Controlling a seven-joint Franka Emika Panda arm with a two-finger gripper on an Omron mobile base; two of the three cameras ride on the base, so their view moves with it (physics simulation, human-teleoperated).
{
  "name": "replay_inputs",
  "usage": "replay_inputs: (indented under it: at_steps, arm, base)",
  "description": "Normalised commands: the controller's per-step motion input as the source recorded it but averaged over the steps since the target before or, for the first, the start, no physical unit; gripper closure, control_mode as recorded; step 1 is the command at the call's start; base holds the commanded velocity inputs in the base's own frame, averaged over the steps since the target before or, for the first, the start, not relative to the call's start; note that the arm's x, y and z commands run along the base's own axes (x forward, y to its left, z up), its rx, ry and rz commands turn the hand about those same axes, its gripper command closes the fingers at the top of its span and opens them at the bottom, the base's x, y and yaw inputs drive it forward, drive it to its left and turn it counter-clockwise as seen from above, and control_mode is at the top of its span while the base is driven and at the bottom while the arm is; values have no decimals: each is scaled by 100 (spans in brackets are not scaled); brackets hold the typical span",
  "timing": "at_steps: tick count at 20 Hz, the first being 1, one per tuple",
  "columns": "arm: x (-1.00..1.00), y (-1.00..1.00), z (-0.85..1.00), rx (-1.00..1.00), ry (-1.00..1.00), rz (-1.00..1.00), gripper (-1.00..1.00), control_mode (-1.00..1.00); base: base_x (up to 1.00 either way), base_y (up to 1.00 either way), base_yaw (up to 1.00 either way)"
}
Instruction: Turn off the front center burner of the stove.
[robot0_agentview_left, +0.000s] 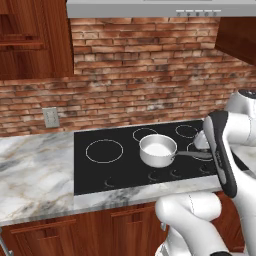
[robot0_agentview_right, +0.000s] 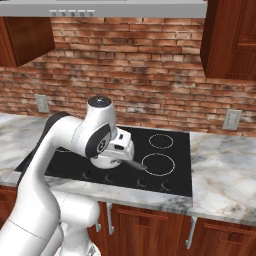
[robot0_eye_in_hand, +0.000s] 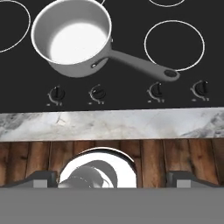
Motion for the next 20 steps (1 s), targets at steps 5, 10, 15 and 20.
replay_inputs:
  at_steps: [5, 10, 15, 20]
  arm:
    - [0, -19, -31, 0, 0, 0, -100, -100]
    - [0, -12, -24, 0, 1, 0, -100, -100]
    - [44, 0, -24, 0, 3, 0, -100, -100]
    - [90, 34, -59, 0, 13, 0, -100, -100]
  base:
    - [0, 0, 0]
    - [0, 0, 0]
    - [0, 0, 0]
    - [0, 0, 0]
